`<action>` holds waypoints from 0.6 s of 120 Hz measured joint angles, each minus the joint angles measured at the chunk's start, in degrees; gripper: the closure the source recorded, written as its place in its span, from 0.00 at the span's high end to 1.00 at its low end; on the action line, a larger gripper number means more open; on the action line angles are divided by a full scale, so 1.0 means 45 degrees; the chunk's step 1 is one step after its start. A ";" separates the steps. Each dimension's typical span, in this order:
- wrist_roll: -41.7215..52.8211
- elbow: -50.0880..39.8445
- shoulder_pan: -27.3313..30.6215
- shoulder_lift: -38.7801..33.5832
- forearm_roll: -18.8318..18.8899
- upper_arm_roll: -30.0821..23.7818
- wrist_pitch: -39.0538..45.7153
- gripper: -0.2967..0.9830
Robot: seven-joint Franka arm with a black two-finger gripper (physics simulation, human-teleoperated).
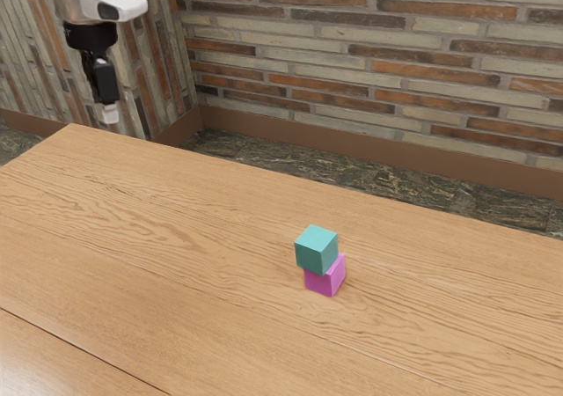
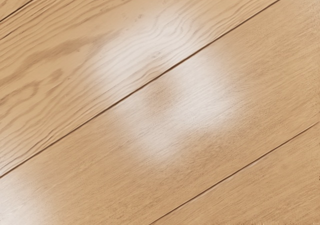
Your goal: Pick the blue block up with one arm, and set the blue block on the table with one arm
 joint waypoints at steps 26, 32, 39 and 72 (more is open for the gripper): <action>0.1327 0.0000 -0.0431 0.0002 -0.0014 0.0002 -0.0071 0.77; 0.1572 0.0000 -0.0441 0.0002 -0.0015 0.0002 -0.0079 0.77; 0.1833 0.0000 -0.0410 0.0011 -0.0027 0.0002 -0.0087 0.77; 0.2396 0.2177 0.0163 -0.0340 0.0021 -0.0251 -0.0518 0.77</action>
